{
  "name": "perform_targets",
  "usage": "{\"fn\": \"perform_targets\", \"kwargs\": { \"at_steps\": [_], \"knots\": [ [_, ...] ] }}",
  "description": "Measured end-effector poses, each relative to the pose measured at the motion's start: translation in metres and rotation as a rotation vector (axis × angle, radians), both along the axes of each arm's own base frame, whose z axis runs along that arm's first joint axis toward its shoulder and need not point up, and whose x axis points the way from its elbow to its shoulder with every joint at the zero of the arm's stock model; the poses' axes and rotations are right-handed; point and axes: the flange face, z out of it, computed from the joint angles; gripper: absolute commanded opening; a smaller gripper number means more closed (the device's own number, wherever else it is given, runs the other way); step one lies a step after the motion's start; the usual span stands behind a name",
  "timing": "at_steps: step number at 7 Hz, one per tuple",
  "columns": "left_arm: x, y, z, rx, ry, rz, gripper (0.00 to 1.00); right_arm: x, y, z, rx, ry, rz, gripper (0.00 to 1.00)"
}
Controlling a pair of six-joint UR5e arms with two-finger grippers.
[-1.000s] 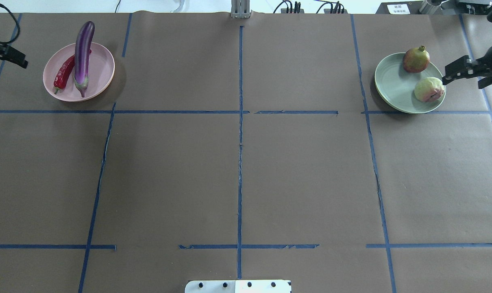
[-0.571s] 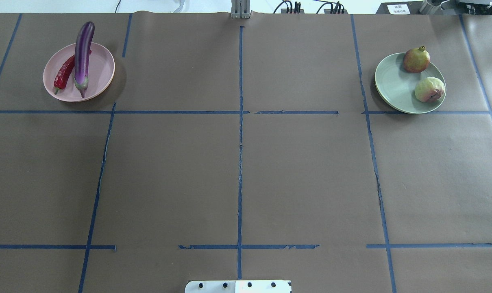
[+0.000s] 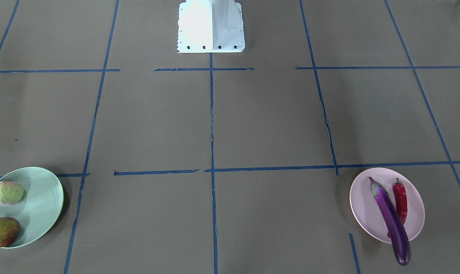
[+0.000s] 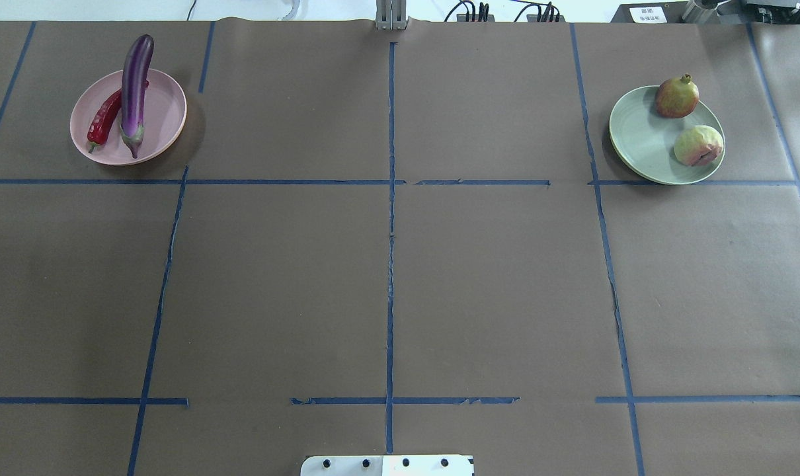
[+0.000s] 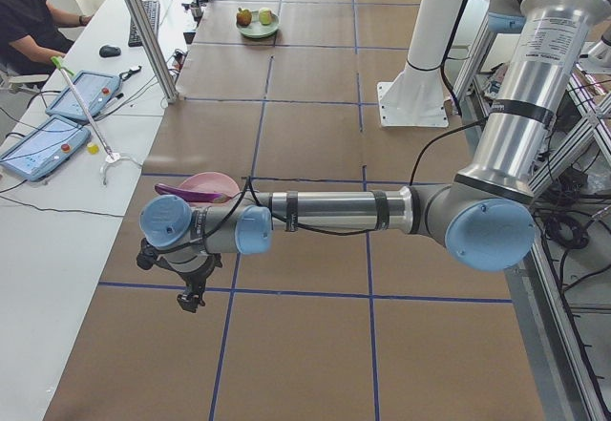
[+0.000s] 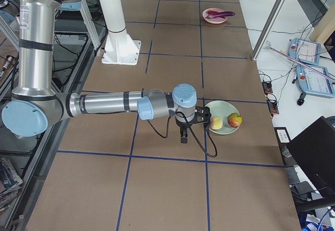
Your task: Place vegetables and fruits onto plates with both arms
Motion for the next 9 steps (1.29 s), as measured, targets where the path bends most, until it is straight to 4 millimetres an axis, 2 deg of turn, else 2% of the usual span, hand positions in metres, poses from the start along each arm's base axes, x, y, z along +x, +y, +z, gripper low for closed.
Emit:
{"fn": "perform_targets", "kwargs": {
  "at_steps": [2,3,5,7,9],
  "knots": [
    [0.003,0.02,-0.006,-0.066,-0.028,-0.054,1.0,-0.015,0.016,-0.011,-0.032,0.025,-0.047,1.0],
    [0.005,0.022,-0.013,-0.069,-0.045,-0.056,1.0,-0.01,0.033,-0.007,-0.037,0.04,-0.067,1.0],
    [0.01,0.03,-0.03,-0.039,-0.056,-0.026,1.0,0.015,0.06,0.009,-0.019,0.066,-0.079,1.0],
    [0.015,0.039,-0.044,-0.008,-0.061,-0.004,1.0,0.021,0.067,0.012,-0.013,0.07,-0.077,1.0],
    [0.02,0.044,-0.043,-0.003,-0.085,0.008,1.0,0.022,0.068,0.011,-0.009,0.068,-0.075,1.0]
  ]
}}
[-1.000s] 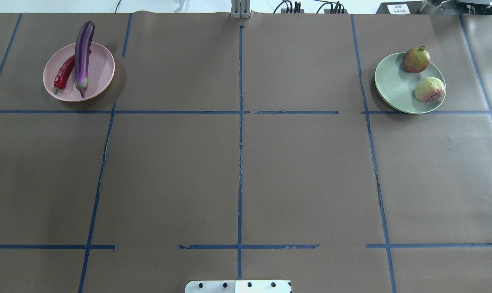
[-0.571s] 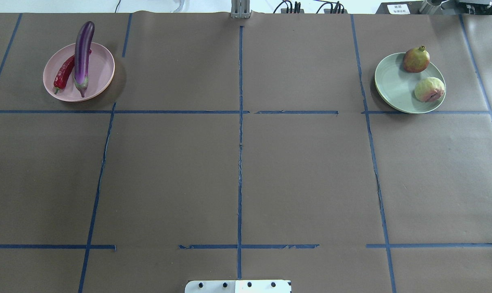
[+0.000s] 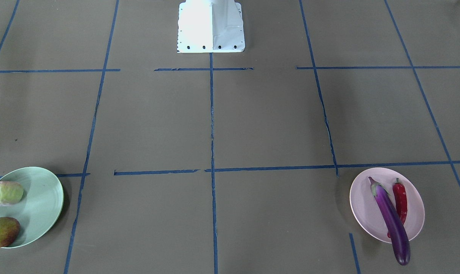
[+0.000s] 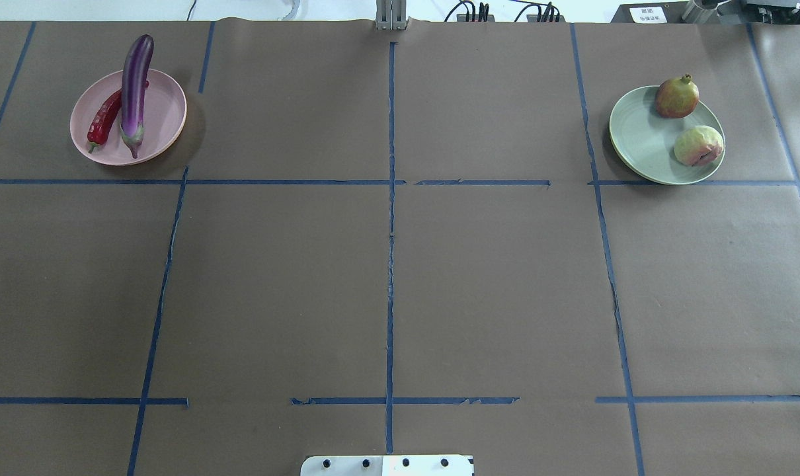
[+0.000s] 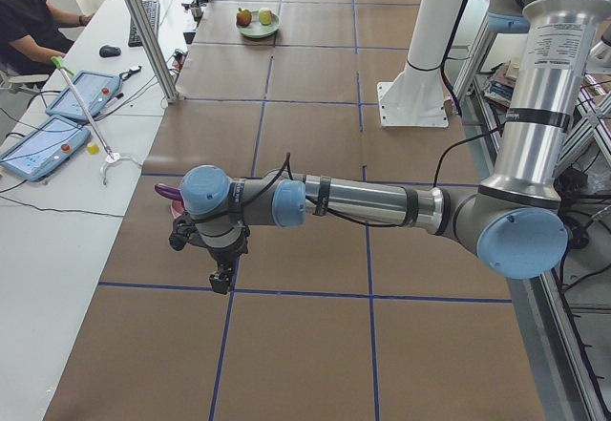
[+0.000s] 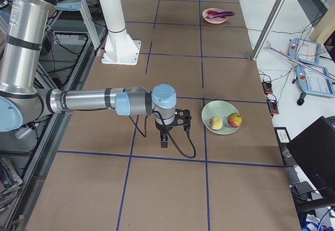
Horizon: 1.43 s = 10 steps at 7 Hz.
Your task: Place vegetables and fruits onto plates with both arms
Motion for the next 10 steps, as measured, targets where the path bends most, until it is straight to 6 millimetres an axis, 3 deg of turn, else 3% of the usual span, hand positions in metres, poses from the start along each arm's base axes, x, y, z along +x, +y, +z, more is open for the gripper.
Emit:
{"fn": "perform_targets", "kwargs": {
  "at_steps": [3,6,10],
  "knots": [
    [0.004,0.016,0.014,-0.016,-0.006,0.006,1.0,0.001,0.004,0.002,-0.006,-0.009,0.002,1.0],
    [0.006,0.026,0.017,-0.014,-0.001,0.006,1.0,0.001,0.006,0.004,-0.011,-0.011,0.003,1.0],
    [0.008,0.032,0.005,0.006,0.005,0.006,1.0,0.001,0.009,0.007,-0.019,-0.01,0.004,1.0]
  ]
}}
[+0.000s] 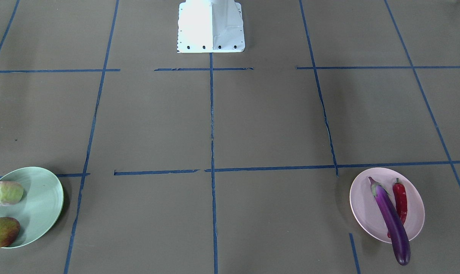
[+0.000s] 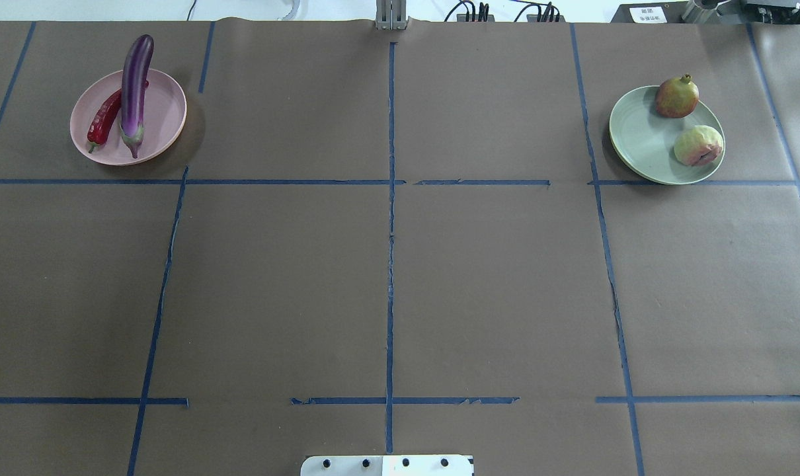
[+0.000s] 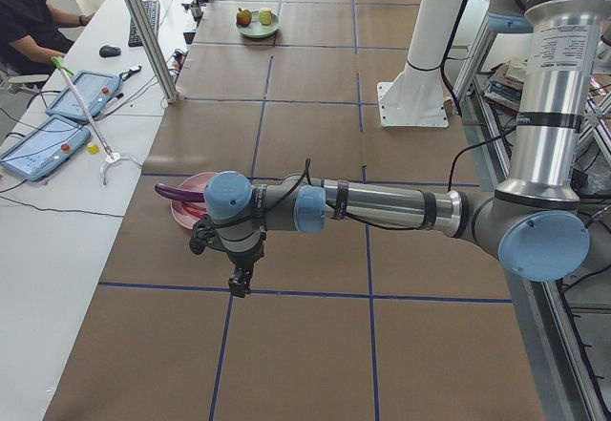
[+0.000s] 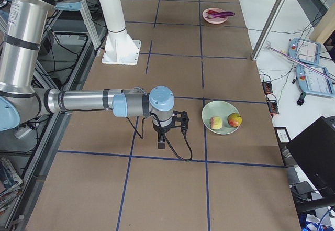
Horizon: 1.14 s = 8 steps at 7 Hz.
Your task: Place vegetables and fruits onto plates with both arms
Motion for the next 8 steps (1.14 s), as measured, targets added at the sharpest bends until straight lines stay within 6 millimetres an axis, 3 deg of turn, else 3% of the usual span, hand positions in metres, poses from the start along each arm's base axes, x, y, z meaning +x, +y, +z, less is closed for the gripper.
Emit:
{"fn": "perform_targets", "kwargs": {
  "at_steps": [8],
  "knots": [
    [0.0,0.015,0.008,-0.015,0.0,0.007,1.0,0.0,0.001,0.0,-0.002,-0.001,0.0,1.0]
  ]
}}
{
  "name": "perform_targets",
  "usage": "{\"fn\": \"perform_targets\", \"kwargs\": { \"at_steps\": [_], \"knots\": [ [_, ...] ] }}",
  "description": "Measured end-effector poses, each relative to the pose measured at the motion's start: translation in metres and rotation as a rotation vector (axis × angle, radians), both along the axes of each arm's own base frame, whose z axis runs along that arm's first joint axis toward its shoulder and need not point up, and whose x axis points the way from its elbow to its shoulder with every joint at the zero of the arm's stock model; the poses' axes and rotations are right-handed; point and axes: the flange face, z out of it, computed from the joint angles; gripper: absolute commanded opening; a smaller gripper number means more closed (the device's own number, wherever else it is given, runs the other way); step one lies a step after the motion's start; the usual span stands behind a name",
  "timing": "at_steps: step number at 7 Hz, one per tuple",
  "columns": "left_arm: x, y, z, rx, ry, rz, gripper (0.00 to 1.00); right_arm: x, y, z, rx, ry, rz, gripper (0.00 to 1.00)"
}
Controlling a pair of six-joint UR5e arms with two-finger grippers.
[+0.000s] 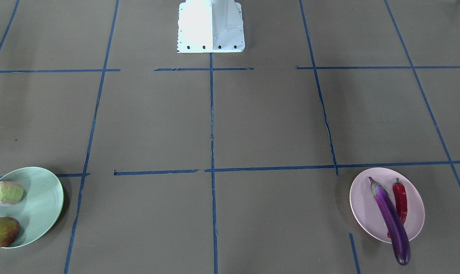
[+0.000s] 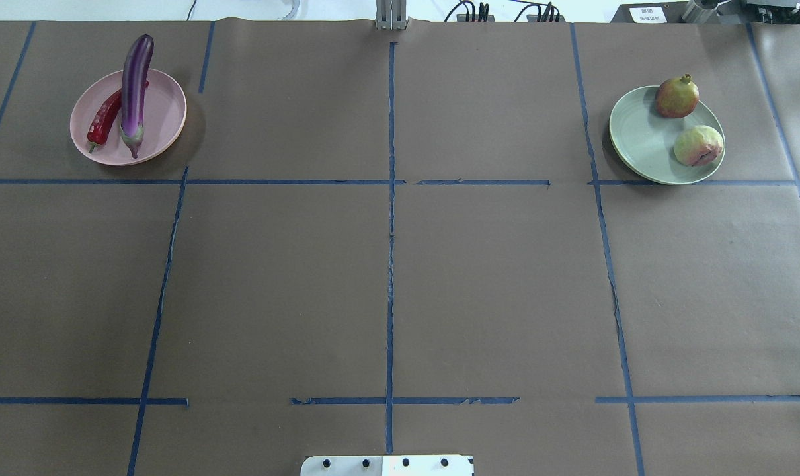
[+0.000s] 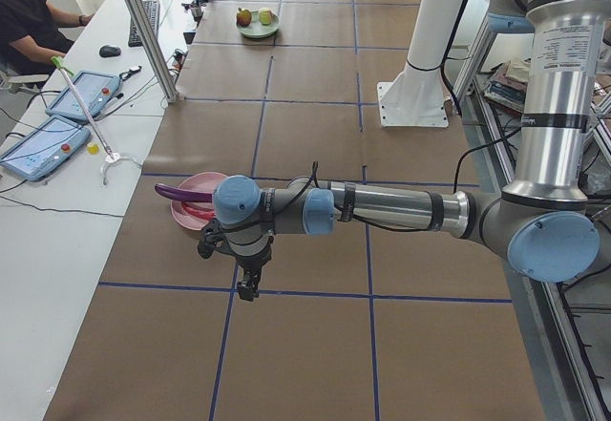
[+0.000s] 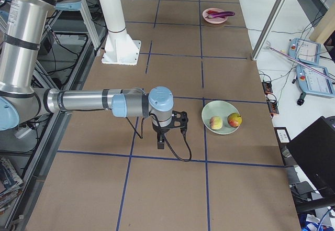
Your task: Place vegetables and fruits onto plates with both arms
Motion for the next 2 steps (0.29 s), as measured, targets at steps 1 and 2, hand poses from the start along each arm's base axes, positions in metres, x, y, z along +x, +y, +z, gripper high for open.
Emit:
{"fn": "perform_targets", "kwargs": {
  "at_steps": [1,2],
  "knots": [
    [0.0,0.0003,-0.0004,0.0,0.0,0.0,1.0,0.0,0.0,0.0001,0.0,0.0,0.0,1.0],
    [0.0,0.0009,-0.0004,-0.001,0.0,0.0,1.0,0.0,0.0,0.0003,-0.001,0.0,0.0,1.0]
  ]
}}
